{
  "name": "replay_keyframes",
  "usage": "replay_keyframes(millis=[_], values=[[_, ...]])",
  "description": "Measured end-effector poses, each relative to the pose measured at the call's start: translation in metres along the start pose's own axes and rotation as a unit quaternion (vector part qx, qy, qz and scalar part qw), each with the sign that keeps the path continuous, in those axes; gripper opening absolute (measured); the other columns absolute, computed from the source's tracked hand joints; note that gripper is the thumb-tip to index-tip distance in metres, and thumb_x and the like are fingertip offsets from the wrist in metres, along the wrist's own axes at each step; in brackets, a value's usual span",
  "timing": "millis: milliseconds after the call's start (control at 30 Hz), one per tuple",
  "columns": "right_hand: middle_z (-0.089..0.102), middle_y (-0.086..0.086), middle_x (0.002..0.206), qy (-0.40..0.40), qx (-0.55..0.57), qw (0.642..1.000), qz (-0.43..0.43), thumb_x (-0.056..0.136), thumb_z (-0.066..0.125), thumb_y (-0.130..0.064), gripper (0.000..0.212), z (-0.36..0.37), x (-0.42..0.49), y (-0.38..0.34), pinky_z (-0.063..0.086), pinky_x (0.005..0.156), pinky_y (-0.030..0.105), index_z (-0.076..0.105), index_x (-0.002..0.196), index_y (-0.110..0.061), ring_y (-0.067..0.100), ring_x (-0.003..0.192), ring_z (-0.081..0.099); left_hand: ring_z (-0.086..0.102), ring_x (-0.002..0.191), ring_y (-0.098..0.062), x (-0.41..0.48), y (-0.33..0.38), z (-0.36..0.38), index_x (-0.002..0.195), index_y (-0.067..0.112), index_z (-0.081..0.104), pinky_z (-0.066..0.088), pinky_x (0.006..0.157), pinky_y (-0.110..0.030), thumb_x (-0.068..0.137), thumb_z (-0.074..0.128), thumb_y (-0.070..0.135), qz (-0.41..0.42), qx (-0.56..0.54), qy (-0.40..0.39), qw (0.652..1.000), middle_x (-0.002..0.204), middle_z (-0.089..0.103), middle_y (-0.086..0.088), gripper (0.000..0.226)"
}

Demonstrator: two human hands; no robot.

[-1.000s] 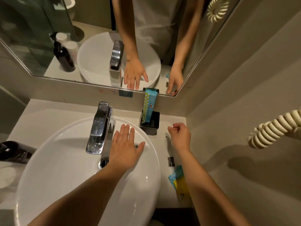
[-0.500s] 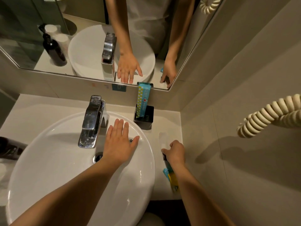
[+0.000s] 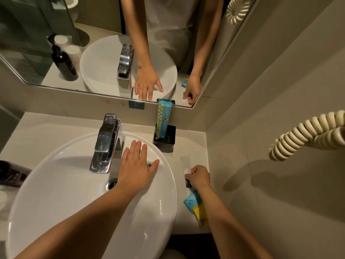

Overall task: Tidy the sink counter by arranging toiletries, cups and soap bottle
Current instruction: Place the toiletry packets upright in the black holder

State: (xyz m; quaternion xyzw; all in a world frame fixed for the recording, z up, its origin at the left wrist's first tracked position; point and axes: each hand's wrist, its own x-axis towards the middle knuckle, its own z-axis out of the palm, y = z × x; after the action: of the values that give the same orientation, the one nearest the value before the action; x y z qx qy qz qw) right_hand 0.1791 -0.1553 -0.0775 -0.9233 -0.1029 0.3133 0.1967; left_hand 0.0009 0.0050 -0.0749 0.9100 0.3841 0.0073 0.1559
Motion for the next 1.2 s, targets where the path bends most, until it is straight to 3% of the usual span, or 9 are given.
replay_keyframes(millis=[133, 333, 433, 533, 633, 800, 933, 1200], values=[[0.051, -0.001, 0.073, 0.006, 0.043, 0.999, -0.011, 0.085, 0.067, -0.010, 0.030, -0.005, 0.001, -0.004, 0.040, 0.059, 0.029, 0.043, 0.071, -0.018, 0.016, 0.065, 0.046, -0.002, 0.156, -0.025, -0.001, 0.000, 0.000, 0.159, 0.012, 0.021, -0.003, 0.125, -0.043, 0.096, 0.018, 0.069, -0.001, 0.003, -0.004, 1.000, 0.169, 0.011, -0.012, 0.085], [0.046, 0.001, 0.065, 0.040, 0.154, 0.982, -0.099, 0.089, 0.069, -0.010, 0.030, -0.032, -0.008, -0.030, 0.044, 0.065, 0.031, 0.047, 0.069, -0.013, 0.016, 0.062, 0.043, -0.001, 0.156, -0.025, 0.000, 0.000, 0.000, 0.159, 0.011, 0.022, -0.001, 0.125, -0.043, 0.096, 0.018, 0.069, 0.000, -0.004, -0.001, 1.000, 0.169, 0.012, -0.012, 0.085], [0.053, 0.005, 0.067, 0.051, 0.182, 0.967, -0.169, 0.092, 0.067, -0.013, 0.023, -0.052, -0.018, -0.051, 0.047, 0.067, 0.031, 0.055, 0.075, -0.003, 0.014, 0.064, 0.048, 0.001, 0.156, -0.025, 0.000, -0.001, 0.000, 0.158, 0.011, 0.024, 0.000, 0.126, -0.044, 0.096, 0.020, 0.070, 0.001, -0.013, 0.005, 1.000, 0.168, 0.013, -0.012, 0.085], [0.062, 0.014, 0.077, 0.064, 0.212, 0.948, -0.227, 0.094, 0.067, -0.017, 0.017, -0.074, -0.032, -0.078, 0.049, 0.068, 0.028, 0.064, 0.083, -0.004, 0.014, 0.069, 0.053, -0.002, 0.156, -0.024, 0.000, 0.000, -0.002, 0.159, 0.013, 0.020, -0.003, 0.125, -0.043, 0.096, 0.017, 0.070, 0.001, -0.008, 0.000, 1.000, 0.169, 0.010, -0.011, 0.085], [0.059, 0.002, 0.070, 0.090, 0.253, 0.920, -0.287, 0.094, 0.068, -0.016, 0.015, -0.094, -0.047, -0.108, 0.043, 0.062, 0.017, 0.065, 0.083, -0.006, 0.006, 0.064, 0.049, -0.006, 0.156, -0.024, -0.001, 0.000, -0.002, 0.160, 0.014, 0.016, -0.006, 0.124, -0.042, 0.096, 0.014, 0.070, 0.003, -0.005, -0.008, 1.000, 0.170, 0.005, -0.010, 0.086], [0.063, -0.016, 0.068, 0.094, 0.293, 0.884, -0.352, 0.094, 0.067, -0.012, 0.015, -0.105, -0.049, -0.147, 0.045, 0.064, 0.016, 0.067, 0.081, -0.019, 0.000, 0.065, 0.055, -0.003, 0.156, -0.024, 0.000, 0.000, -0.002, 0.159, 0.012, 0.020, -0.004, 0.125, -0.042, 0.095, 0.016, 0.070, 0.002, -0.009, -0.002, 1.000, 0.169, 0.009, -0.011, 0.086], [0.065, -0.018, 0.068, 0.080, 0.298, 0.879, -0.362, 0.093, 0.068, -0.012, 0.021, -0.096, -0.038, -0.166, 0.054, 0.066, 0.026, 0.067, 0.079, -0.026, 0.002, 0.066, 0.058, 0.003, 0.156, -0.025, 0.000, -0.001, 0.001, 0.158, 0.011, 0.026, 0.002, 0.126, -0.044, 0.094, 0.017, 0.070, 0.003, -0.017, 0.007, 1.000, 0.168, 0.016, -0.013, 0.087], [0.068, -0.005, 0.077, 0.048, 0.285, 0.900, -0.325, 0.093, 0.068, -0.017, 0.012, -0.062, -0.005, -0.161, 0.060, 0.077, 0.049, 0.069, 0.082, -0.021, 0.012, 0.074, 0.063, -0.002, 0.156, -0.024, 0.000, -0.002, 0.000, 0.159, 0.012, 0.021, -0.001, 0.126, -0.043, 0.095, 0.015, 0.070, 0.002, -0.016, 0.000, 1.000, 0.169, 0.010, -0.011, 0.087]])
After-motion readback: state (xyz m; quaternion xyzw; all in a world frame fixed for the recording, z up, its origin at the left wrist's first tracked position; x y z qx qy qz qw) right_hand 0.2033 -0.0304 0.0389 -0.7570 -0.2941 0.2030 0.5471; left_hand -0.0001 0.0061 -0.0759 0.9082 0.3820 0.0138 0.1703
